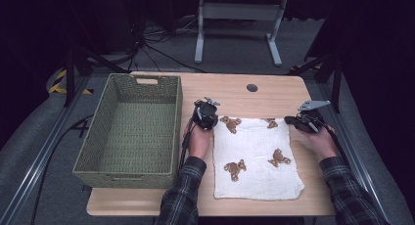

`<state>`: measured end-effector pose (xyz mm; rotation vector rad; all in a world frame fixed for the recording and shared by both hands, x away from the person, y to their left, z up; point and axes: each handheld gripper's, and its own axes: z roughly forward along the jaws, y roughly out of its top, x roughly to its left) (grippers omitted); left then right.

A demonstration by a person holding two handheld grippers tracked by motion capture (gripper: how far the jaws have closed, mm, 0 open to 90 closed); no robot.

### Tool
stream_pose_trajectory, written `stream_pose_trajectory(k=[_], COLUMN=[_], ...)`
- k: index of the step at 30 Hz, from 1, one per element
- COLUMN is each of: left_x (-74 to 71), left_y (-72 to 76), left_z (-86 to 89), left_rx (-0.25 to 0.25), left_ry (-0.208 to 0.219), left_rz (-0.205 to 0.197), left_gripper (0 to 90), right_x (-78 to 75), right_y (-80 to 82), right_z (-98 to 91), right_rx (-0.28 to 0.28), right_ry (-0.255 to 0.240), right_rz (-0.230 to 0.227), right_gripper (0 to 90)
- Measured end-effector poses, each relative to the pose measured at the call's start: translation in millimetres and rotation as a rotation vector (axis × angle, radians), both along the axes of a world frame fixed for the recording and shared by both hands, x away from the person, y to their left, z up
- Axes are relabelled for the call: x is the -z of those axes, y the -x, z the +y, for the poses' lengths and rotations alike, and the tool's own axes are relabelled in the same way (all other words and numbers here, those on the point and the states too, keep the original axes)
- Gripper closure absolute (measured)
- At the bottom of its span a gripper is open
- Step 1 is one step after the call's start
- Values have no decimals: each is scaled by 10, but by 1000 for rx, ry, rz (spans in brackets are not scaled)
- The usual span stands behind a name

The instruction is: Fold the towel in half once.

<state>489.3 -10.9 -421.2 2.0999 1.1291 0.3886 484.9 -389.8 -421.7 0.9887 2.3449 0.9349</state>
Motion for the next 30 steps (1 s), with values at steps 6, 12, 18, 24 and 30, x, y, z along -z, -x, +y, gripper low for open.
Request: stream_pose_trajectory(k=[6, 12, 18, 24, 30], left_x=[-31, -45, -53, -53, -35], left_y=[122, 269, 379, 505, 623], left_z=[7, 45, 86, 72, 84], left_rx=[19, 32, 26, 34, 56], left_ry=[10, -14, -35, -51, -61], left_rz=[-3, -21, -35, -36, -41], left_gripper=[870, 869, 869, 869, 869], right_x=[-74, -113, -131, -147, -108], right_y=[109, 264, 409, 522, 639], right_z=[24, 5, -63, -67, -95], right_rx=[-27, -49, -57, -78, -89], right_ry=[-3, 1, -22, -26, -29], right_rz=[-11, -23, -13, -14, 2], right_gripper=[872, 871, 871, 871, 870])
